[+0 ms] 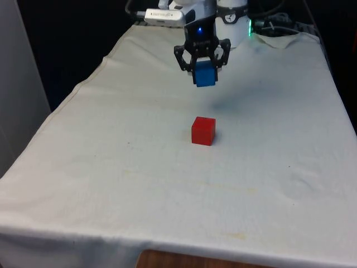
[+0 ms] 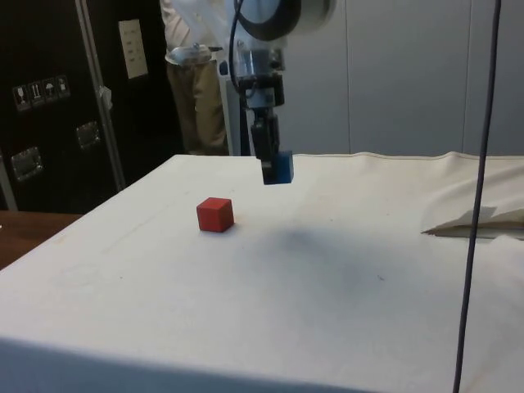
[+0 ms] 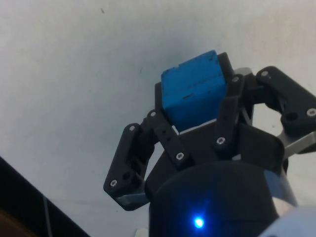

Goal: Stack the two cubes.

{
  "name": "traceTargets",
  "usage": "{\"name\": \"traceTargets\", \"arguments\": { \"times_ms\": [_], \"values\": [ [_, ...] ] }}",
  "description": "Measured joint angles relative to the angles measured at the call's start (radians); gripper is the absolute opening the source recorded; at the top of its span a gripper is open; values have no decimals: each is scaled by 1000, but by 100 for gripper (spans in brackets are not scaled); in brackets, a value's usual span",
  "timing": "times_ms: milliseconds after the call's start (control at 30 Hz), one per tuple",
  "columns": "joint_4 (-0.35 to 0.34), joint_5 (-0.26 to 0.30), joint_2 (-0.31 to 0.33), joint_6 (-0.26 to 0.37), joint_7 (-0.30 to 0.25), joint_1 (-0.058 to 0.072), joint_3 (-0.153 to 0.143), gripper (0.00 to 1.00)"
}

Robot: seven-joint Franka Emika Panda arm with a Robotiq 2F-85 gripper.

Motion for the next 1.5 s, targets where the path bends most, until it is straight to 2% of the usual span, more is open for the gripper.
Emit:
{"name": "traceTargets", "arguments": {
  "times_ms": [367, 500, 767, 1100, 1300, 1500],
  "values": [
    [81, -14, 0, -109, 14, 0, -1, 2],
    [84, -20, -2, -117, 24, 2, 2, 2],
    [81, -27, -2, -97, 47, 12, 22, 2],
    [72, -59, 0, -37, 97, 15, 45, 2],
    [82, -69, 26, 10, 115, 16, 48, 2],
    [117, -69, 67, 20, 121, 16, 48, 2]
  ]
}}
